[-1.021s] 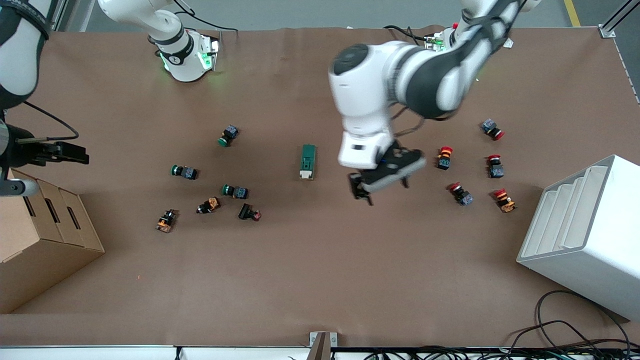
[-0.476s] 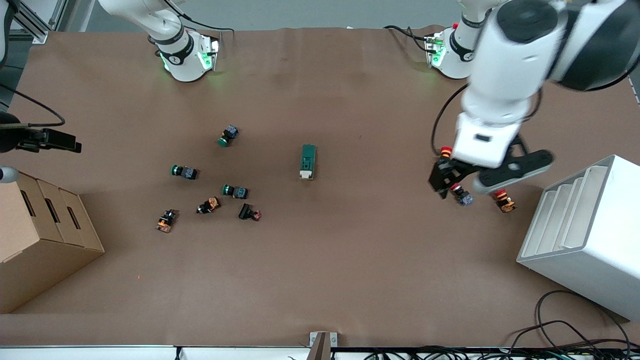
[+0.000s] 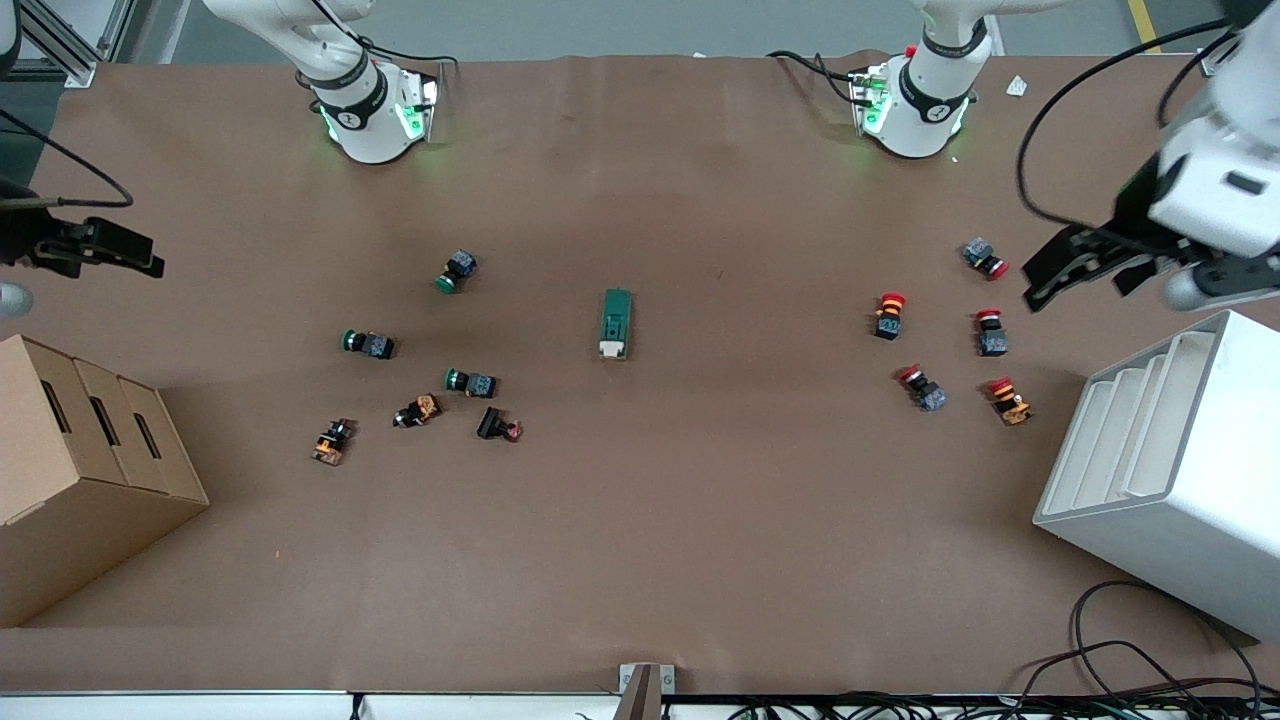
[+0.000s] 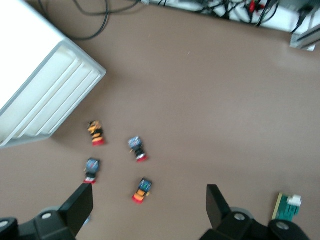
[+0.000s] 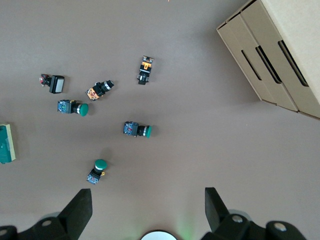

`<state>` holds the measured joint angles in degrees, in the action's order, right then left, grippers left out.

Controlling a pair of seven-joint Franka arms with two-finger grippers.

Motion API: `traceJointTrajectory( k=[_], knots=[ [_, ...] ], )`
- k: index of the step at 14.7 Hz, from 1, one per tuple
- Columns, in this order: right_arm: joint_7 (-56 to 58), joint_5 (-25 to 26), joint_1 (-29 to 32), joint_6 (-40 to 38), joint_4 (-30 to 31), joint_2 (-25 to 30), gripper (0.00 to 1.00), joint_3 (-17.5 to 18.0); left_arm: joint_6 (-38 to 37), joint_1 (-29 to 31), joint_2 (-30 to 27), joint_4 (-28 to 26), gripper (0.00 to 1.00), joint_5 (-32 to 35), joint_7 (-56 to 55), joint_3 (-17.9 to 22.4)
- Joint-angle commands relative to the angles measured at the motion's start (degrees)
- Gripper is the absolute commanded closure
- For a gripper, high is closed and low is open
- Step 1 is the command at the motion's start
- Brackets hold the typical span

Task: Close load switch with both arms

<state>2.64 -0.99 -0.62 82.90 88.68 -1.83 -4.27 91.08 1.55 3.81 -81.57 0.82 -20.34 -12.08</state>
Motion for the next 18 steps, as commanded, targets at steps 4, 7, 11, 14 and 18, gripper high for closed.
traceJointTrajectory(
  k=[4, 7, 11, 14, 18],
  knots=[
    [-0.9, 1.8, 0.9, 1.1, 4.0, 5.0, 0.00, 1.7, -3.7, -1.2, -5.9, -5.1, 0.00, -1.4, 11.9, 4.8],
    [-0.9, 1.8, 1.6, 1.2, 5.7, 7.4, 0.00, 2.5, -3.7, -1.1, -9.4, -9.9, 0.00, -1.4, 14.5, 4.8],
    [-0.9, 1.8, 2.4, 1.0, 6.4, 9.0, 0.00, 3.3, -3.3, -1.1, -12.8, -14.2, 0.00, -1.3, 15.1, 4.7],
    [-0.9, 1.7, 3.2, 0.1, 6.4, 10.2, 0.00, 3.4, -3.1, -0.5, -12.8, -14.2, 0.00, -0.9, 17.6, 4.7],
    [-0.8, 1.7, 3.2, -0.9, 6.4, 11.7, 0.00, 3.3, -3.3, -0.5, -12.0, -12.8, 0.00, -1.5, 17.7, 4.7]
  ],
)
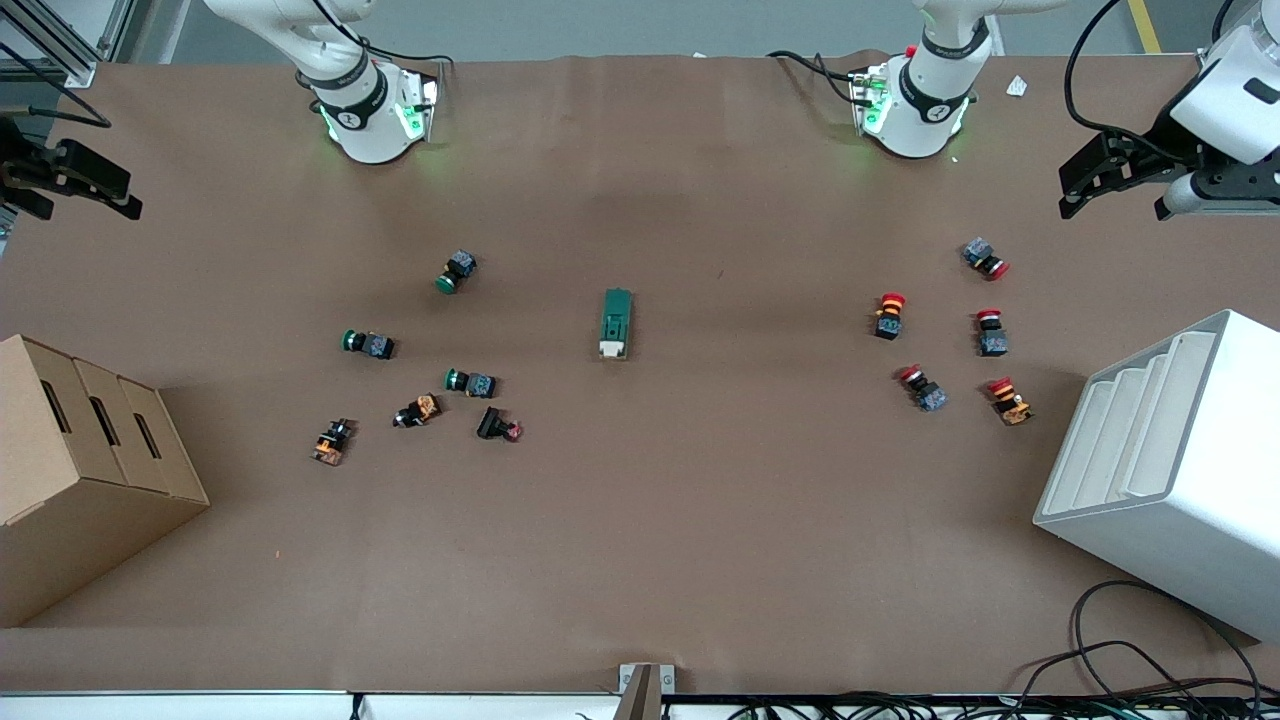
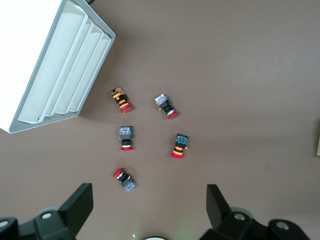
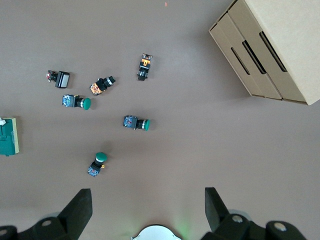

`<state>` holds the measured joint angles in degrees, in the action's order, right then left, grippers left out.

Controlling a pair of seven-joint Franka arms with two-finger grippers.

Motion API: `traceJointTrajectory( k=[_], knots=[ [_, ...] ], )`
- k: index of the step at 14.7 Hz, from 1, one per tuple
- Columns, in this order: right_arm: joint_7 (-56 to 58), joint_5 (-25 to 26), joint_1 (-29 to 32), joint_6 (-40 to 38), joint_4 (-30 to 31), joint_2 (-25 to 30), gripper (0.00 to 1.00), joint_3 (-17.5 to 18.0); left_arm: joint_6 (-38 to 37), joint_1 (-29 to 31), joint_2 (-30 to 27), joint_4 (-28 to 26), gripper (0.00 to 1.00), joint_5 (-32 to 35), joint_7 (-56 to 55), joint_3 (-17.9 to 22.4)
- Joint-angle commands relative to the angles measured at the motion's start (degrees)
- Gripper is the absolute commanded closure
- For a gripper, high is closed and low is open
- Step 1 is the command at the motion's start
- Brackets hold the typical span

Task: Close load switch with both arms

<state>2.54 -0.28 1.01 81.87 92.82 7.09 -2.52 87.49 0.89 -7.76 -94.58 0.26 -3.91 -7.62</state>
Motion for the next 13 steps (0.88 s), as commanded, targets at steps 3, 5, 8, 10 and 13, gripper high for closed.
traceJointTrajectory(
  k=[3, 5, 8, 10, 13],
  knots=[
    [-0.7, 1.0, 1.5, -0.1, 2.3, 3.3, 0.00, 1.6, 0.2, 0.2, 0.0, 0.9, 0.00, -1.1, 1.4, 0.2],
    [-0.7, 0.5, 1.5, 0.0, 2.3, 3.2, 0.00, 1.3, 0.2, 0.2, 0.0, 0.9, 0.00, -1.4, 1.4, 0.2],
    [-0.9, 0.2, 1.5, 0.1, 1.8, 3.0, 0.00, 1.2, 0.4, 0.2, 0.1, 1.0, 0.00, -1.5, 1.6, 0.2],
    [-1.0, -1.4, 1.7, -0.2, 1.8, 3.0, 0.00, 1.0, 0.5, 0.2, 0.3, 1.0, 0.00, -3.1, 1.6, 0.2],
    [-1.0, -1.9, 2.3, -0.5, 1.8, 3.0, 0.00, 1.0, 0.6, 0.1, 0.4, 1.1, 0.00, -3.8, 1.5, 0.2]
  ],
)
